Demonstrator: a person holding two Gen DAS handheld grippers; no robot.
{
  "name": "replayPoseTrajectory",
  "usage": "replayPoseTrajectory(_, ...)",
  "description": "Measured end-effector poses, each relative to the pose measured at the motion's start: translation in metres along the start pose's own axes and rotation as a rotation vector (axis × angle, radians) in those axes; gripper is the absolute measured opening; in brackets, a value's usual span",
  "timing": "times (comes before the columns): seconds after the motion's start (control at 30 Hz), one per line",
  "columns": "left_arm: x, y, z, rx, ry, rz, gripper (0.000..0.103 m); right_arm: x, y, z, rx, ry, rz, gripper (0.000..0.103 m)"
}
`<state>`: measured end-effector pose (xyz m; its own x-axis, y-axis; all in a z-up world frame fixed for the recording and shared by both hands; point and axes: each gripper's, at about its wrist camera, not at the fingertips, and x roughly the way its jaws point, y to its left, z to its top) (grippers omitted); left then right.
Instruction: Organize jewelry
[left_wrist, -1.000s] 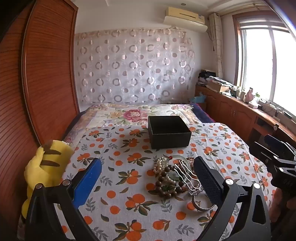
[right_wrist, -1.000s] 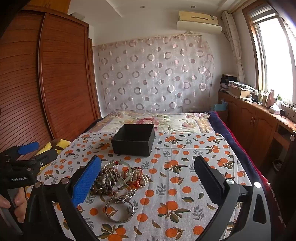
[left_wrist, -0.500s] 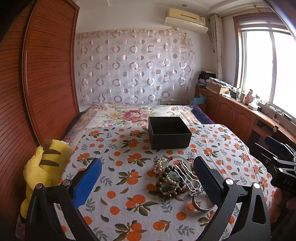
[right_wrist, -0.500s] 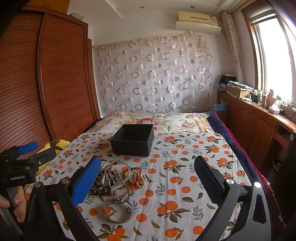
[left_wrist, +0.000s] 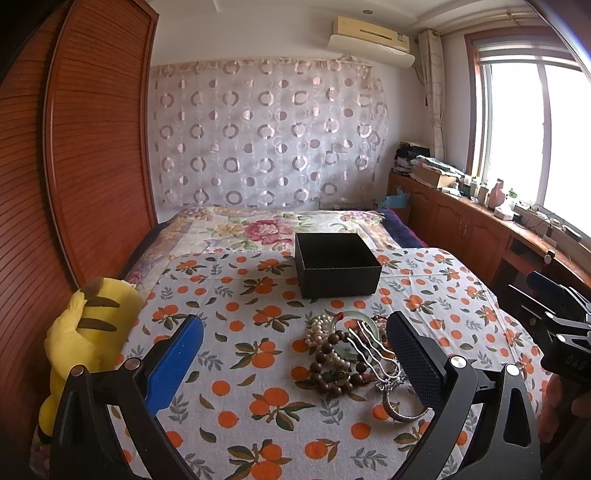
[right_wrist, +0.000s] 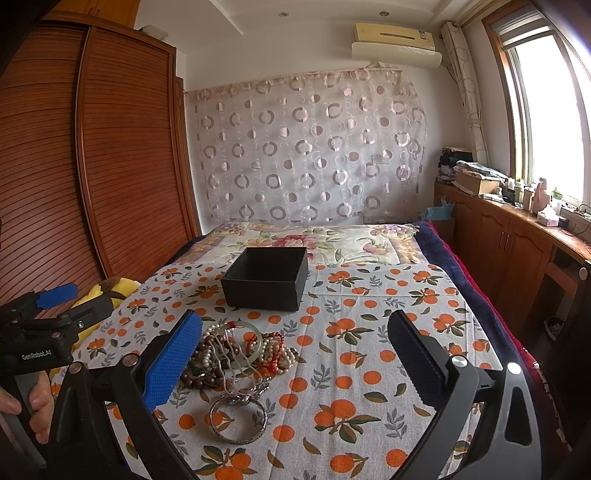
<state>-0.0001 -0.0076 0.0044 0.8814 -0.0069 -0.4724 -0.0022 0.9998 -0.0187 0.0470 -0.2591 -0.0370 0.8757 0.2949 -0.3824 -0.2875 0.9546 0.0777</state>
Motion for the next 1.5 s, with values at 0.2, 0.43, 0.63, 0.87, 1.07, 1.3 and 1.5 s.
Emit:
replayPoseTrajectory(0.2, 0.0006, 0.0018, -0.0011, 0.002, -0.001, -0.002, 0.096, -0.0001, -0.0001, 0.0001, 0.001, -0.001, -0.001, 0.102)
replayPoseTrajectory(0.43, 0.0022, 0.0049, -0.0017, -0.004, 0.002, -0.008, 0.096, -0.0002, 0.0, 0.0, 0.001, -0.001, 0.001, 0.102)
replayPoseTrajectory(0.63, 0.0004, 0.0071, 0.0011, -0.002, -0.003, -0.006, 0.096, -0.0003, 0.0003, 0.0012, 0.001, 0.0, 0.0, 0.102)
replayPoseTrajectory(0.87, 0.0002, 0.0078, 0.0009, -0.003, -0.002, -0.005, 0.096, -0.0011, 0.0002, 0.0013, 0.002, -0.002, 0.0, 0.102)
replayPoseTrajectory(1.07, 0.0002, 0.0081, 0.001, -0.003, -0.004, -0.007, 0.096, -0.0005, 0.0008, 0.001, 0.002, -0.001, 0.001, 0.102)
replayPoseTrajectory(1.3, 0.0005, 0.0076, 0.0017, -0.003, -0.002, -0.008, 0.096, 0.0001, 0.0015, -0.0005, 0.002, -0.002, 0.002, 0.102)
replayPoseTrajectory(1.5, 0.0011, 0.0084, 0.0031, -0.002, 0.001, -0.009, 0.096, -0.0019, 0.0015, -0.0014, 0.001, 0.001, 0.002, 0.102)
